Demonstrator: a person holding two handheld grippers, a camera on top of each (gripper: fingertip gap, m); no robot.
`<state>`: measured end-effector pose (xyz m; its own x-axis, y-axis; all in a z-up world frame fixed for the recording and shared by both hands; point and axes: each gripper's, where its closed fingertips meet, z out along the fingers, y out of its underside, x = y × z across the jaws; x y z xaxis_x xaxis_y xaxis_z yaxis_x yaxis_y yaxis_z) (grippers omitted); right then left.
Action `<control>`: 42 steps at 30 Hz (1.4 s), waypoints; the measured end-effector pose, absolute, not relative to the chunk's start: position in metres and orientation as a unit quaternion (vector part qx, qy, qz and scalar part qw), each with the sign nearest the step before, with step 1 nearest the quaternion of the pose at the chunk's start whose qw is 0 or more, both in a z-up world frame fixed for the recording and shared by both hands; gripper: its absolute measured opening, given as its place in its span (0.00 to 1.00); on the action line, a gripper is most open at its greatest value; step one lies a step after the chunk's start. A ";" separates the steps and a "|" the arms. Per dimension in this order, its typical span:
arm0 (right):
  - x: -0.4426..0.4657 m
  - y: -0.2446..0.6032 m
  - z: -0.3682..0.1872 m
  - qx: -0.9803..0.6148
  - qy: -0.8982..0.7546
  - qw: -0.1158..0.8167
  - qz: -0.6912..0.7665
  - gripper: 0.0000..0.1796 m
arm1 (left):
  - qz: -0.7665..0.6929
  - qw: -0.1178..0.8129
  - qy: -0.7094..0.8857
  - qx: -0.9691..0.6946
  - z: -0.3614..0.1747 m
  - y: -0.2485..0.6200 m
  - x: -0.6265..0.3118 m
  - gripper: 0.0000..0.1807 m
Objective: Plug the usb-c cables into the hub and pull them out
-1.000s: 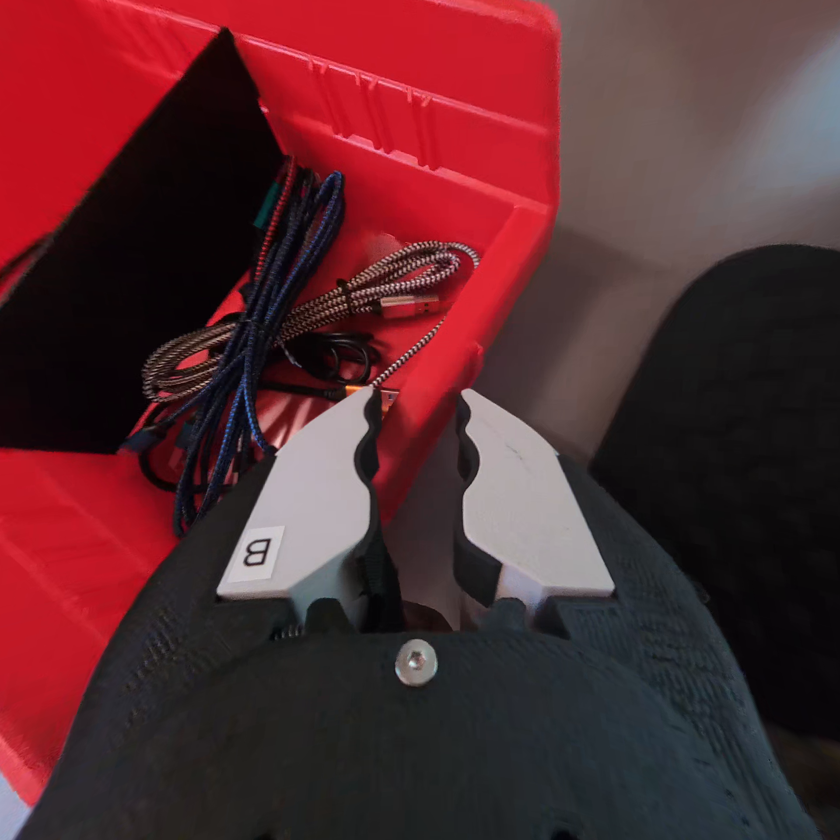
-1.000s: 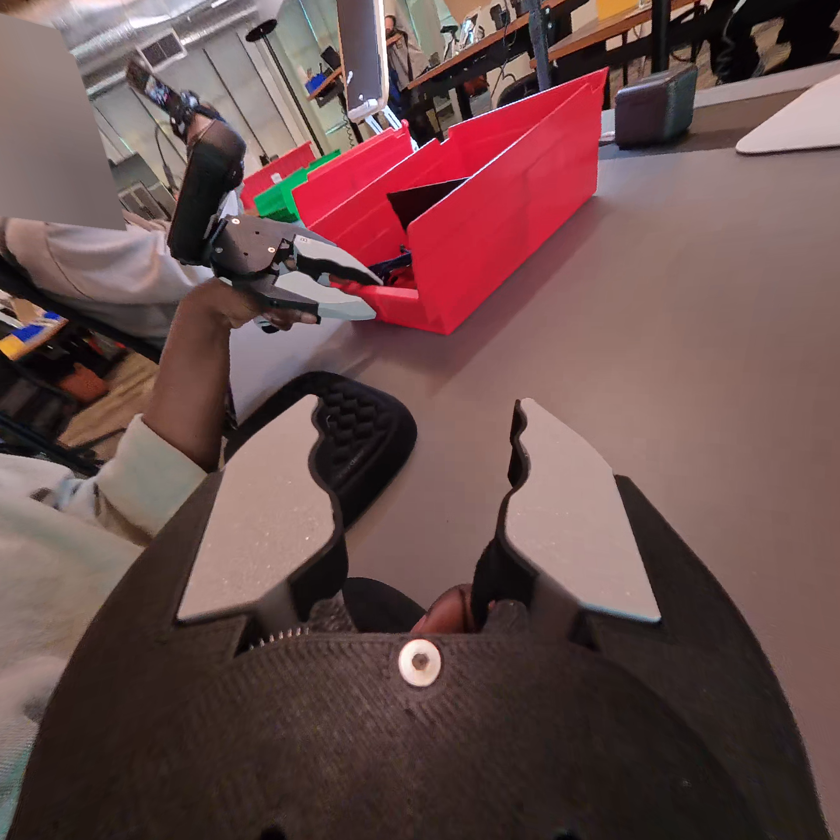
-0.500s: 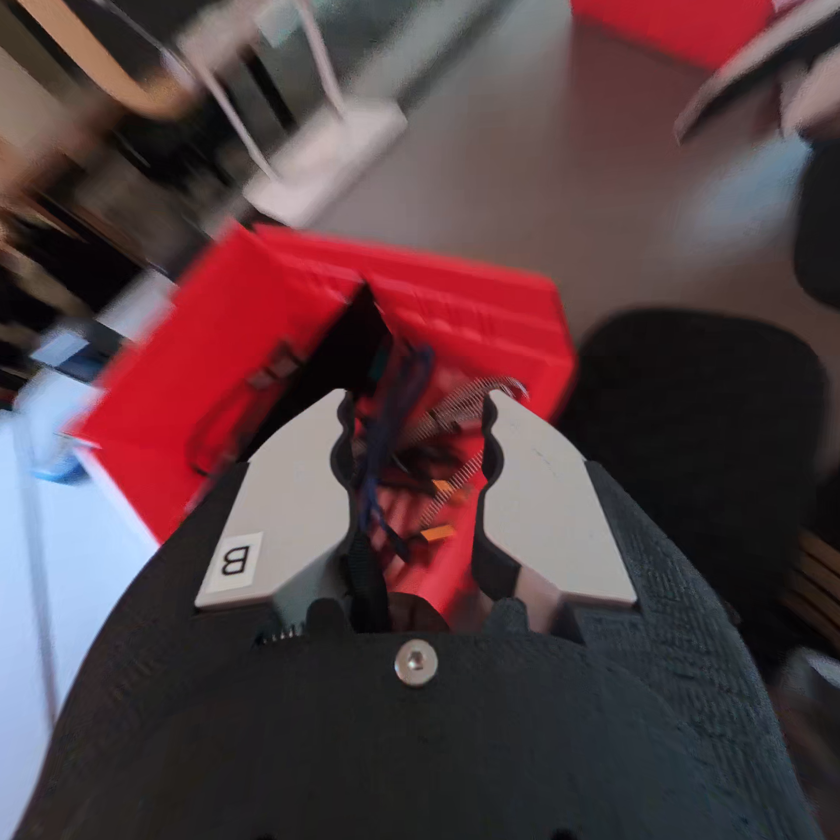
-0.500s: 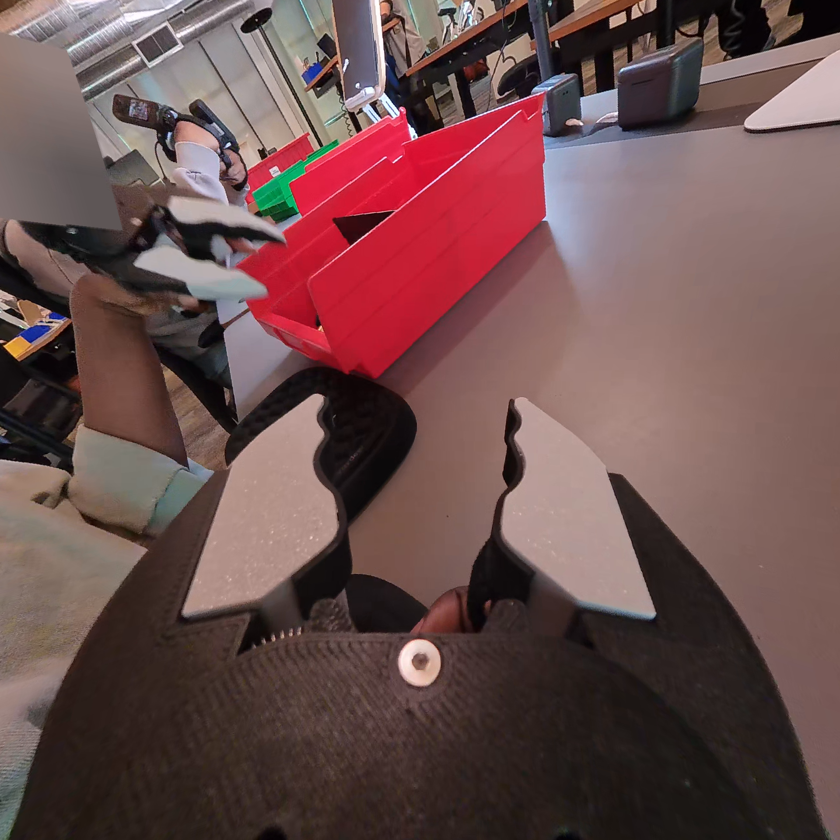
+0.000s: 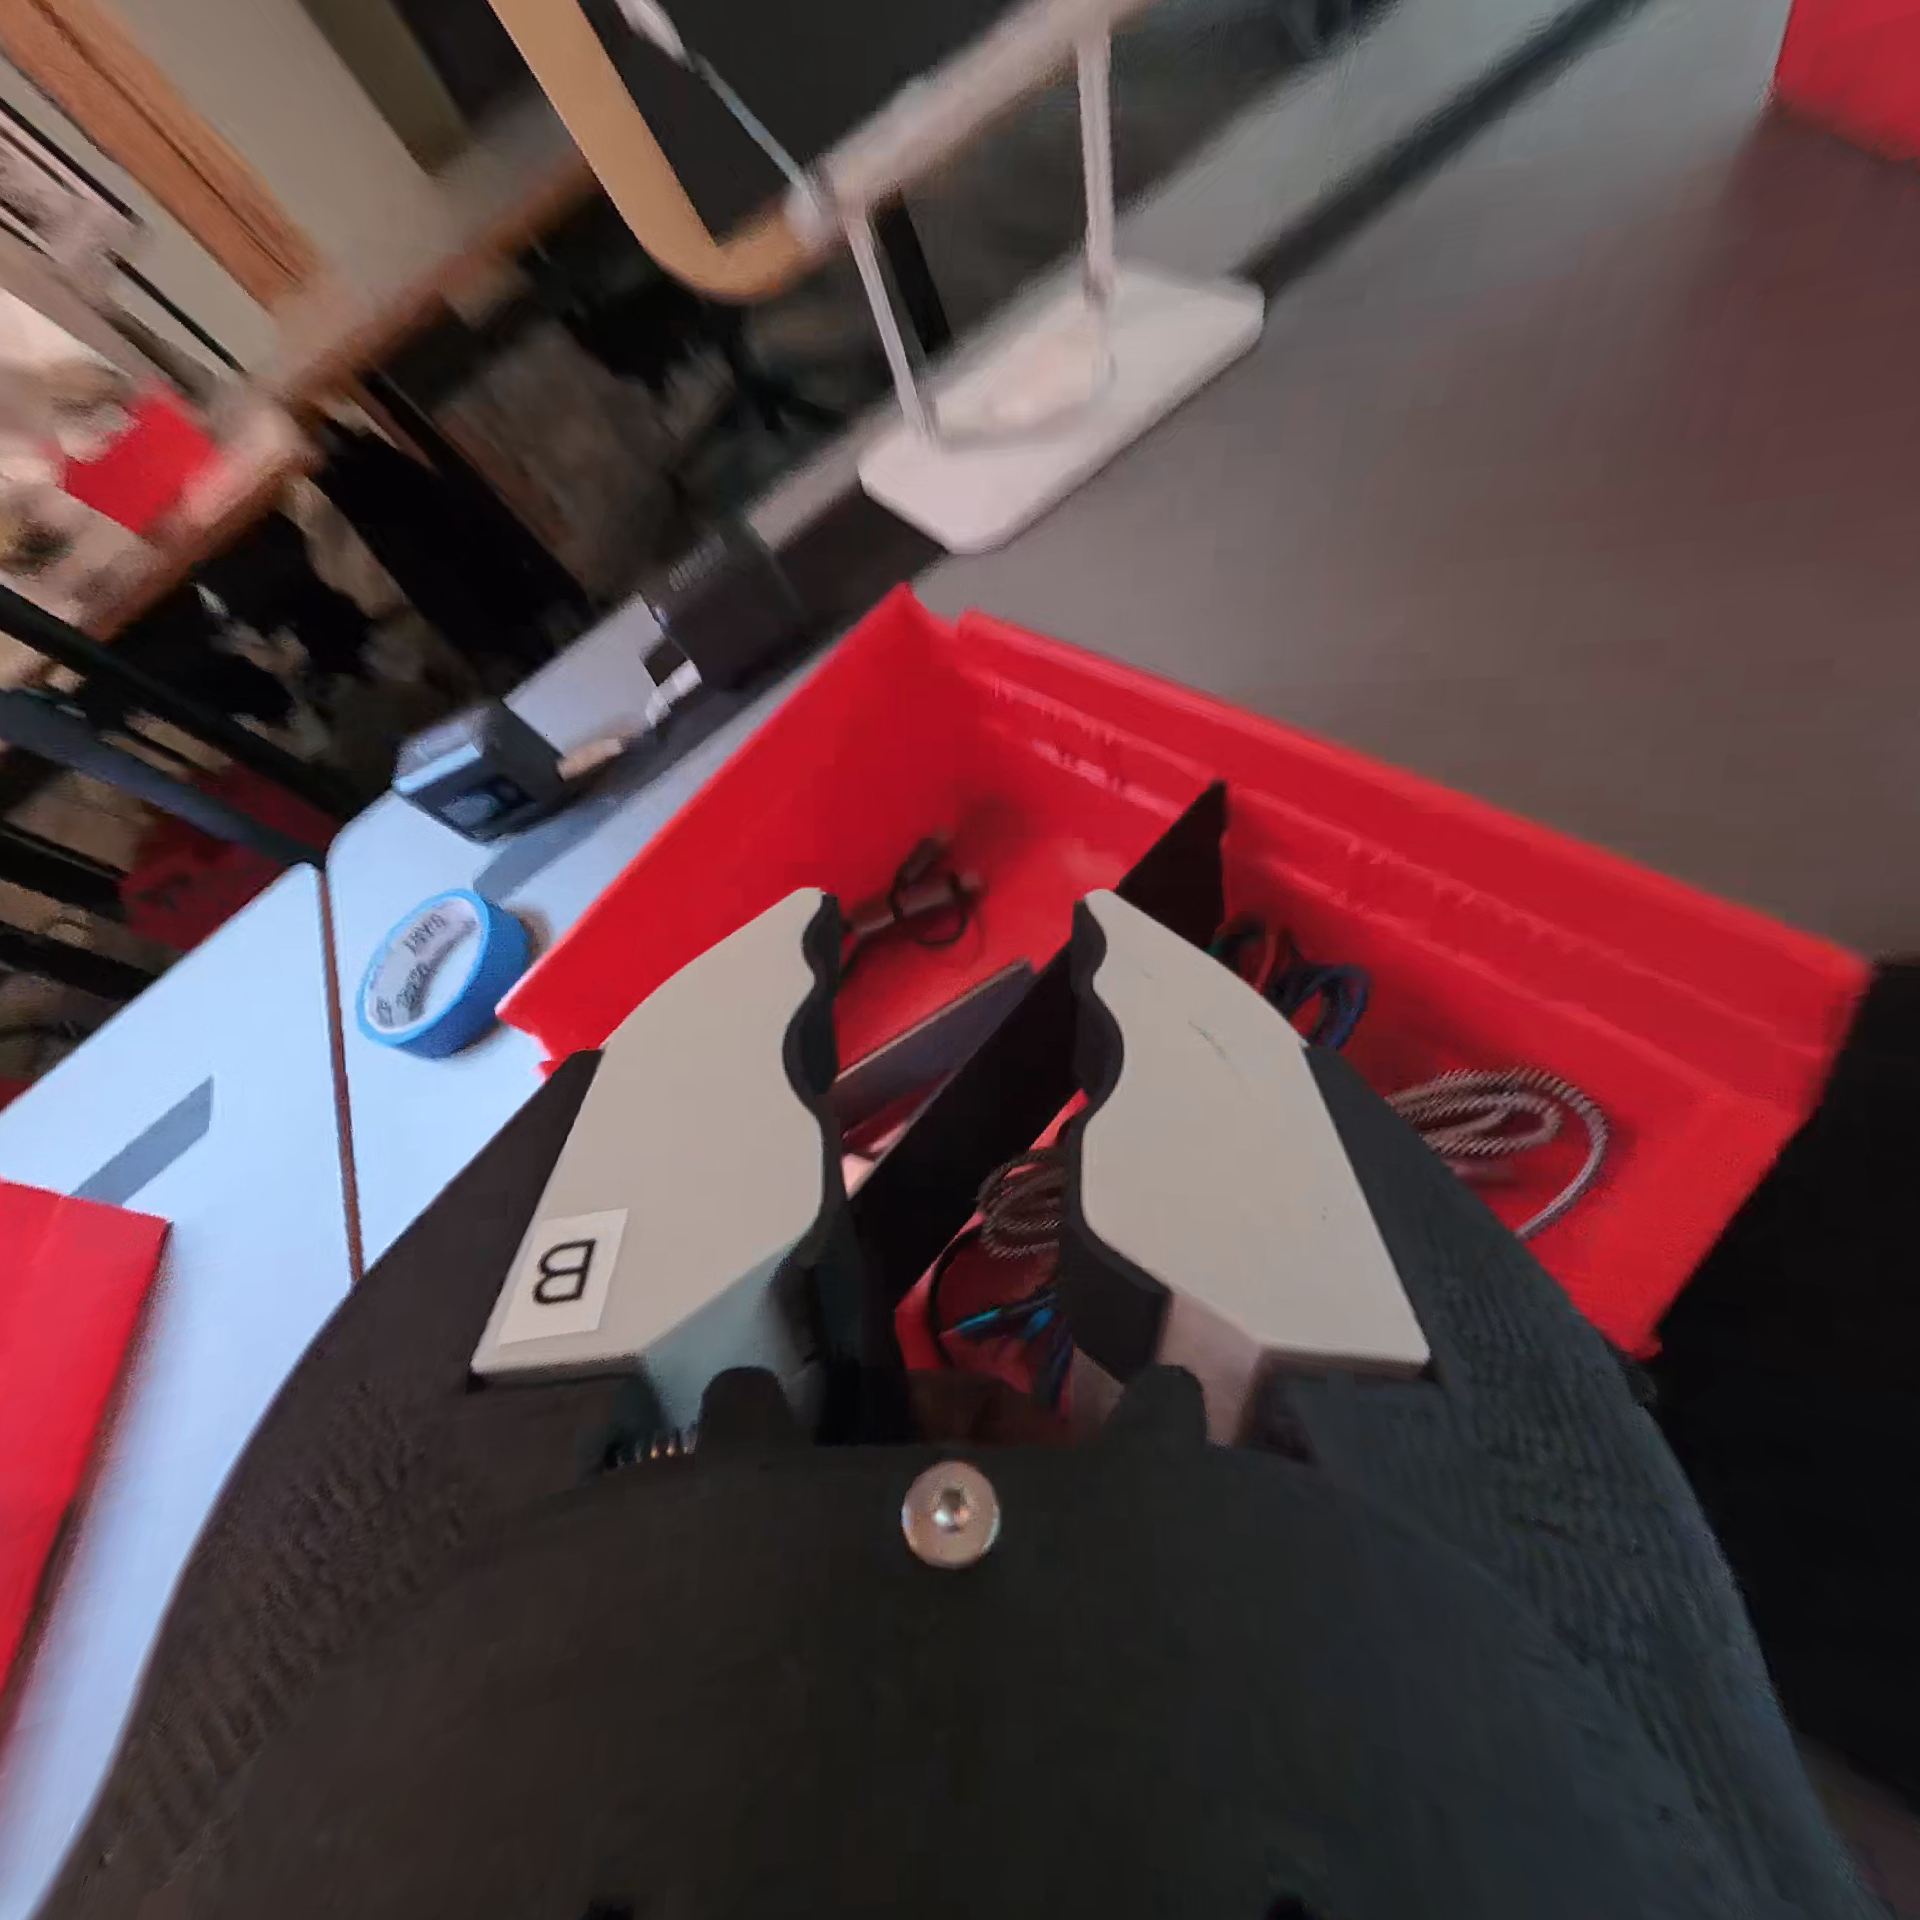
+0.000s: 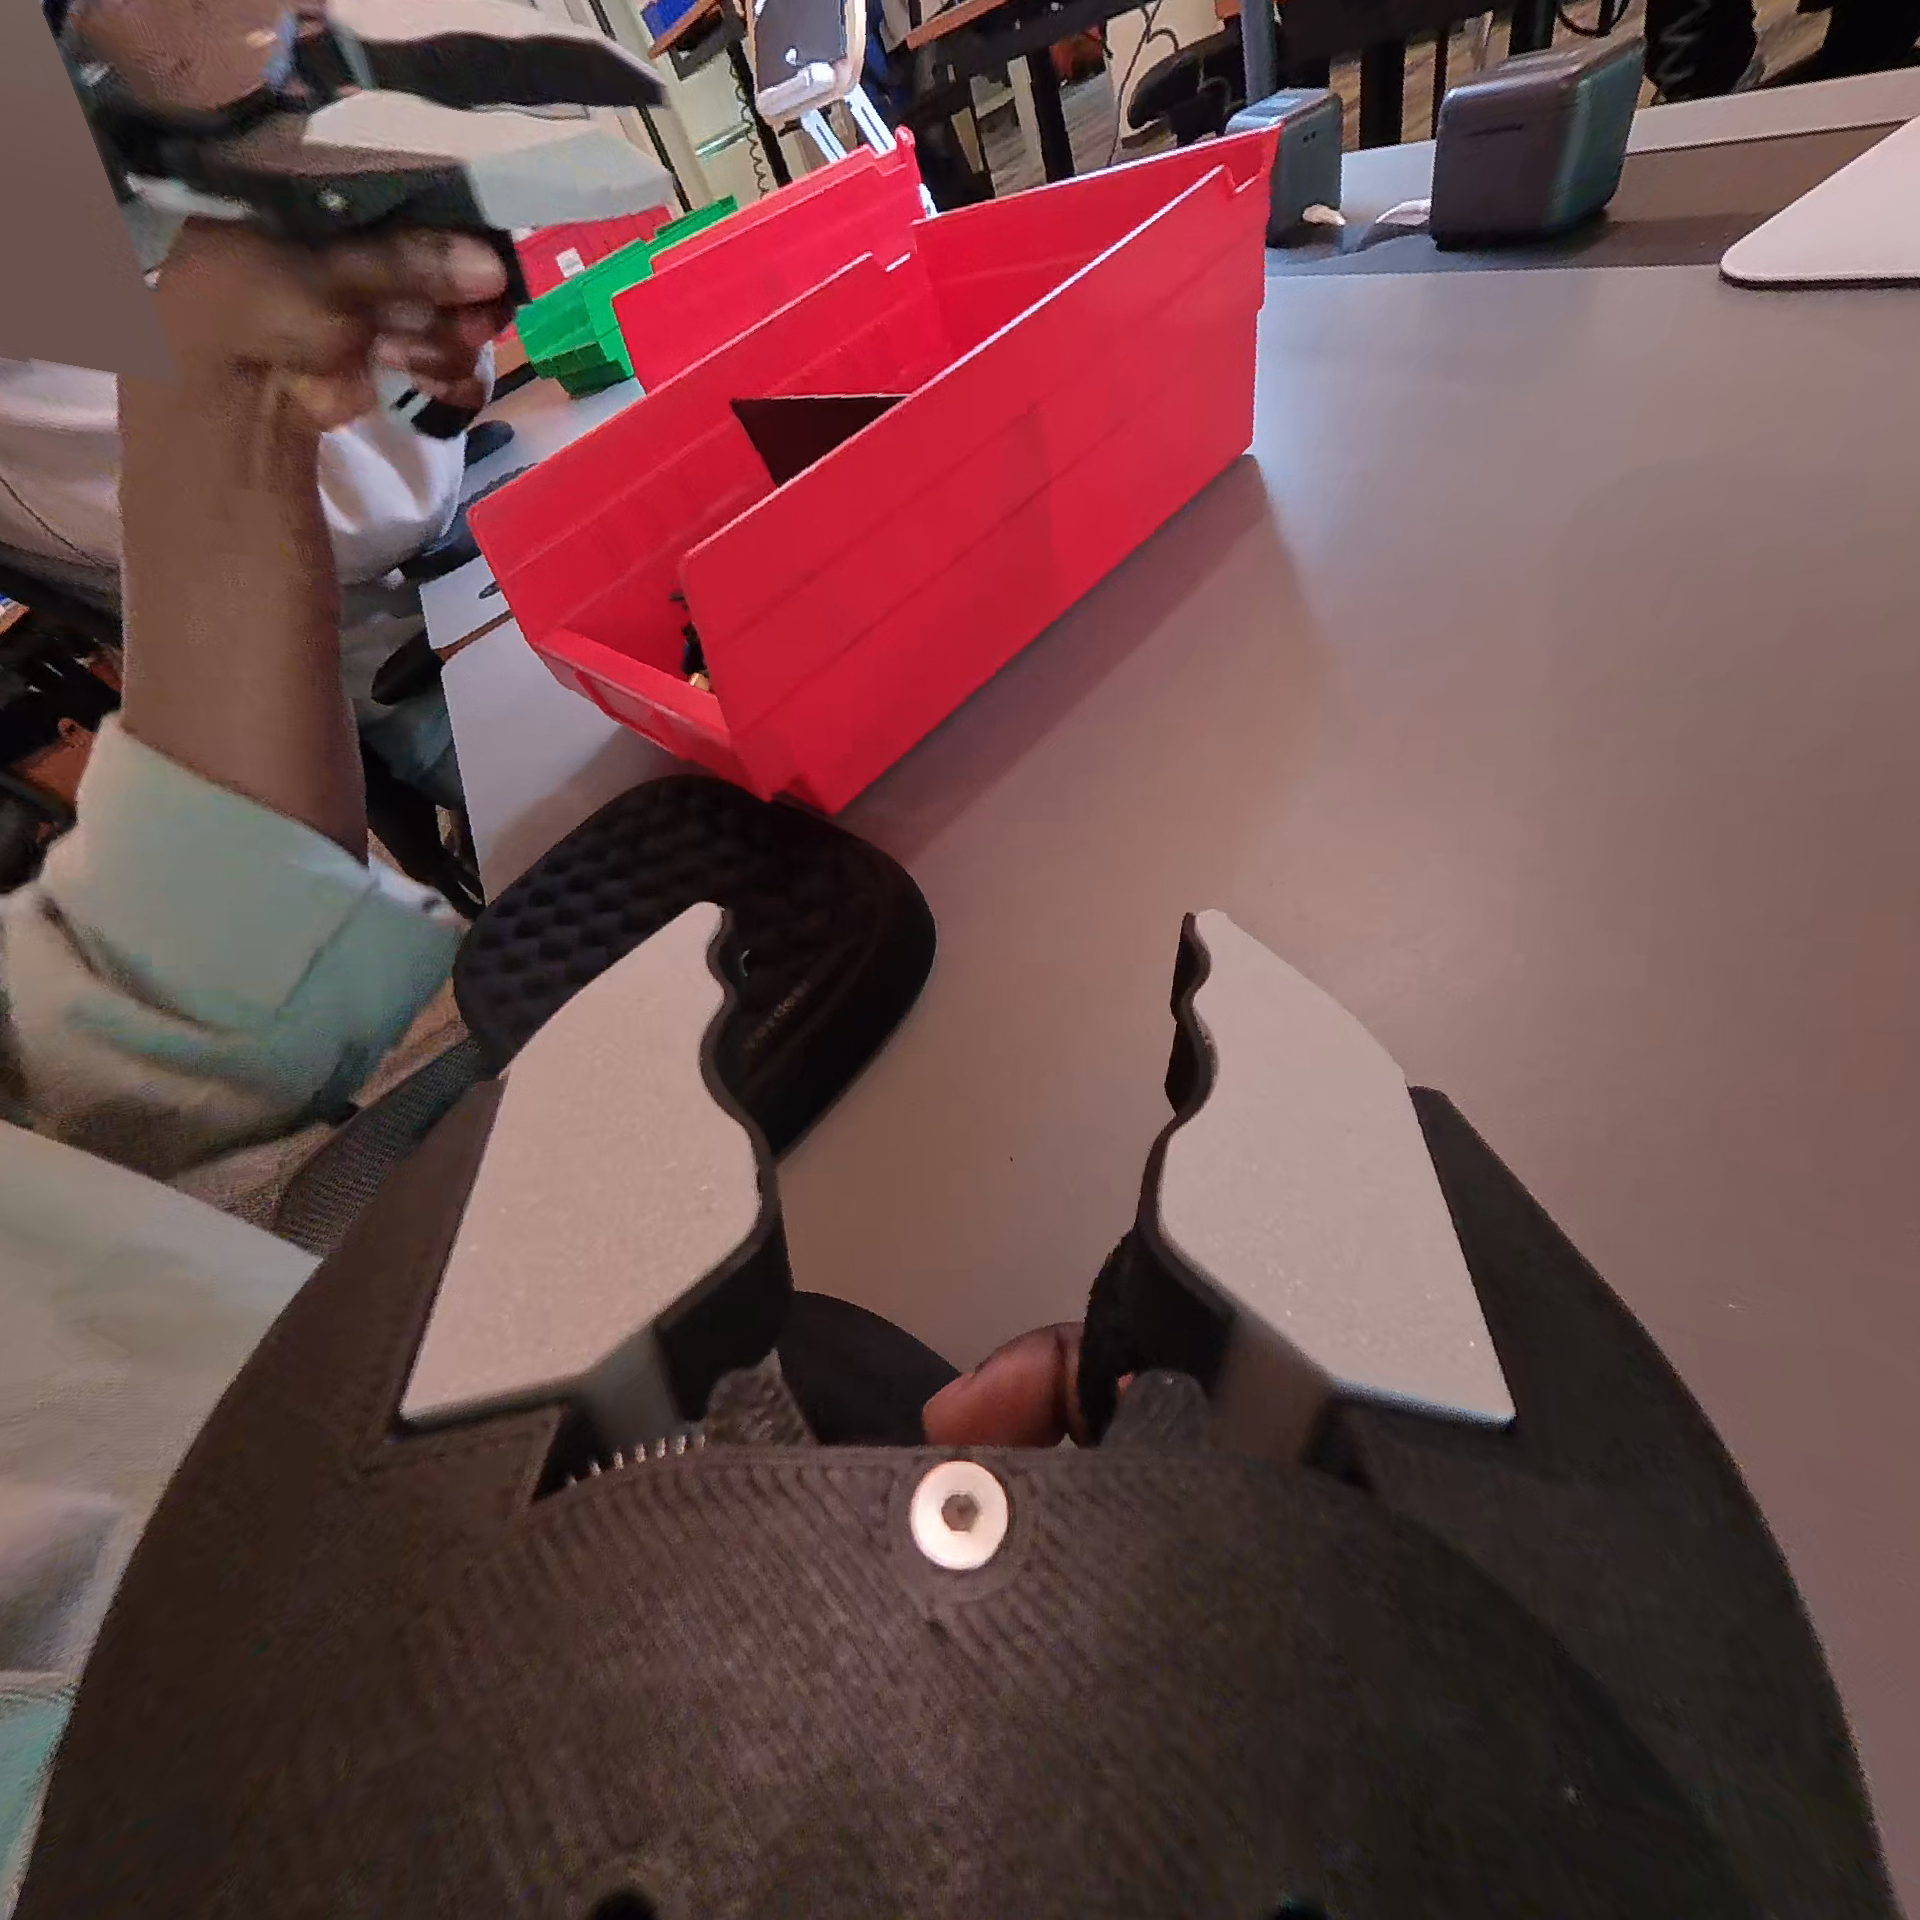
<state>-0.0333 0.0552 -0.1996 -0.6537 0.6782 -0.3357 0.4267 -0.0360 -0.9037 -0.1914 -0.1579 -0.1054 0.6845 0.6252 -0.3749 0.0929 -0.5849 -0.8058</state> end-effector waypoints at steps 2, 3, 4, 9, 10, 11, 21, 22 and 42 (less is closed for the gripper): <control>-0.033 0.056 -0.198 -0.402 -0.682 0.104 0.603 0.44 | 0.343 0.332 -0.223 -0.850 -0.108 -0.164 -0.224 0.21; -0.033 0.056 -0.197 -0.401 -0.680 0.102 0.606 0.44 | 0.347 0.305 -0.212 -0.861 -0.110 -0.162 -0.239 0.19; -0.032 0.056 -0.197 -0.401 -0.678 0.099 0.608 0.43 | 0.339 0.283 -0.186 -0.878 -0.116 -0.156 -0.250 0.18; -0.031 0.056 -0.195 -0.399 -0.672 0.088 0.617 0.42 | 0.313 0.080 0.019 -0.946 -0.173 -0.138 -0.286 0.12; -0.031 0.056 -0.195 -0.399 -0.671 0.088 0.618 0.42 | 0.311 0.034 0.053 -0.948 -0.184 -0.139 -0.292 0.11; -0.031 0.056 -0.194 -0.398 -0.671 0.088 0.620 0.41 | 0.311 -0.001 0.081 -0.947 -0.193 -0.140 -0.297 0.11; -0.031 0.056 -0.195 -0.401 -0.669 0.080 0.621 0.38 | 0.239 -0.014 0.098 -0.966 -0.247 -0.135 -0.313 0.13; -0.031 0.056 -0.195 -0.401 -0.669 0.080 0.621 0.37 | 0.230 -0.005 0.092 -0.969 -0.249 -0.133 -0.311 0.13; -0.035 0.059 -0.195 -0.416 -0.659 0.071 0.623 0.32 | 0.462 0.185 -0.051 -0.866 -0.075 -0.139 -0.307 0.09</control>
<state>-0.0349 0.0593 -0.1953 -0.6447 0.6358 -0.4244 0.4599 -0.1209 -0.8797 -0.3075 -0.1389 -0.0748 0.5679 0.2593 -0.7812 -0.0821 -0.9265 -0.3672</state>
